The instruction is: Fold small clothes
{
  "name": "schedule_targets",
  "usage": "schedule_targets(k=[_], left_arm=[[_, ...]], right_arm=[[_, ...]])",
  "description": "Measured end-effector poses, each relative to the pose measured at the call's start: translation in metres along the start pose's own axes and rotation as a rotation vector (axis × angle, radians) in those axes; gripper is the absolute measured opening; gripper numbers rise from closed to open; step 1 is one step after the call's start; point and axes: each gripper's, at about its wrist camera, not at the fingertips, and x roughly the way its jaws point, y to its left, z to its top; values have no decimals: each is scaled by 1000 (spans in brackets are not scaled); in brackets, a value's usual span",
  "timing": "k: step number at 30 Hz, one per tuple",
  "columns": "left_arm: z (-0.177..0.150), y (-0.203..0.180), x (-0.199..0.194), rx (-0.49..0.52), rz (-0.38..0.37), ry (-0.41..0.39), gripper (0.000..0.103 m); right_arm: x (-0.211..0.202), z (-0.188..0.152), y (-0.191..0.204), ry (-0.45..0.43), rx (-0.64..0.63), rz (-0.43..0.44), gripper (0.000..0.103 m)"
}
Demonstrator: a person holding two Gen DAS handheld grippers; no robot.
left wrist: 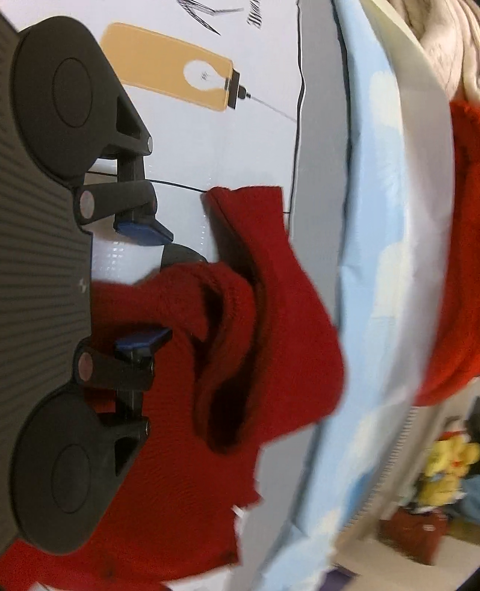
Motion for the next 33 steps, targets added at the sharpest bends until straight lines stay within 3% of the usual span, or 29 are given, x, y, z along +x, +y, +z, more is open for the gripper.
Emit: schedule_targets(k=[2,4,6,8,10,11,12,14,17,20,23,27,31,33], left_arm=[[0,4,0,46,-70,-5,18],[3,15,-13,93,-68,-56,16],[12,46,-30,44,-60,-106,15],[17,85,-47,-63,30,-152,15],[16,120,-61,-109,219,-173,17],[13,134,-66,-125,282,-156,19],[9,151,-70,-154,291,-106,21],[-1,171,-90,-182,218,-64,25],[-30,183,-153,-157,172,-130,38],[-68,184,-201,-179,93,-102,38],[-110,172,-229,-270,-27,-41,38],[-160,135,-213,-356,-177,57,38],[-185,89,-173,-291,-239,172,38],[-185,68,-161,-270,-313,194,43]], right_arm=[[4,-1,3,6,-17,-8,47],[7,-2,7,12,-34,-12,47],[11,-2,11,17,-44,-16,47],[13,-2,12,19,-48,-15,47],[13,-3,14,16,-52,-20,47],[13,-3,14,16,-53,-22,47],[13,-3,14,17,-52,-23,47],[14,-4,13,24,-40,-28,47],[16,-5,11,41,-13,-24,49],[20,-8,12,65,8,-11,50],[27,-12,16,103,28,16,52],[35,-17,24,155,74,33,52],[40,-25,30,190,113,39,52],[43,-28,28,208,135,28,52]])
